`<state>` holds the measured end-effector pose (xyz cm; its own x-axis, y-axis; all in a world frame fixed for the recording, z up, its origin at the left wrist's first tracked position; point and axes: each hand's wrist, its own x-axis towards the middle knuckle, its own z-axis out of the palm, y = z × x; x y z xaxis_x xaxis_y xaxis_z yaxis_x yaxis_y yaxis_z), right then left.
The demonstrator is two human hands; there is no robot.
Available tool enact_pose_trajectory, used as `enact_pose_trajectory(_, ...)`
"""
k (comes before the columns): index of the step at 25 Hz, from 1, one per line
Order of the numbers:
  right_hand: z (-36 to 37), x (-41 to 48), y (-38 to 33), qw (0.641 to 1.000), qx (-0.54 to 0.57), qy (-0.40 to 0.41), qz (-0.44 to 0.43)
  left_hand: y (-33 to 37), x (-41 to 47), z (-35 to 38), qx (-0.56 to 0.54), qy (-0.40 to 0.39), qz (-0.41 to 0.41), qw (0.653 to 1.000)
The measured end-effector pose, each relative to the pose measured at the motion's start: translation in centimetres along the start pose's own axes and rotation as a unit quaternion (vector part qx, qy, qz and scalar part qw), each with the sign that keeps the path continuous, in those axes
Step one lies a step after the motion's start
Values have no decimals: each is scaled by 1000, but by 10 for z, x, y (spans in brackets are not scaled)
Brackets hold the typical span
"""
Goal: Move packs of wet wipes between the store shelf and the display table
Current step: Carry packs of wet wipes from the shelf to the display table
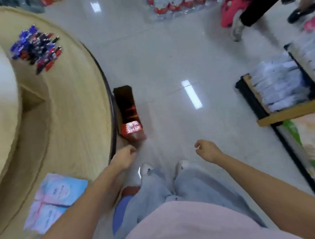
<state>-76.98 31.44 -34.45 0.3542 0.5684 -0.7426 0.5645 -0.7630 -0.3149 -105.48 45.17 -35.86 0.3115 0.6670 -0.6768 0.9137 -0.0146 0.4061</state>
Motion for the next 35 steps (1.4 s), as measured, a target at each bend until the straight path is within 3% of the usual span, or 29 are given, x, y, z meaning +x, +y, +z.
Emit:
enact_pose_trajectory(5,21,-68,152,978,151,25,140,117,15,51,97,-68,81,990)
enact_pose_trajectory(11,37,-155,294,927,310,42,209,234,-21,179,106,-182,91,973)
enact_pose_trajectory(17,-10,-191,409,869,393,172,247,314,-56,275,174,-247,120,946)
enact_pose_trajectory(21,-33,-208,469,843,410,218,272,408,-43,341,296,-273,198,894)
enact_pose_trajectory(25,-43,-230,536,818,413,217,336,541,-43,419,410,-274,314,811)
enact_pose_trajectory(30,-67,-266,606,762,458,237,392,703,-114,504,428,-315,440,724)
enact_pose_trajectory(33,-93,-283,655,763,450,267,380,769,-170,545,417,-323,526,667)
enact_pose_trajectory(35,-117,-295,698,773,429,301,358,802,-206,573,381,-322,577,646)
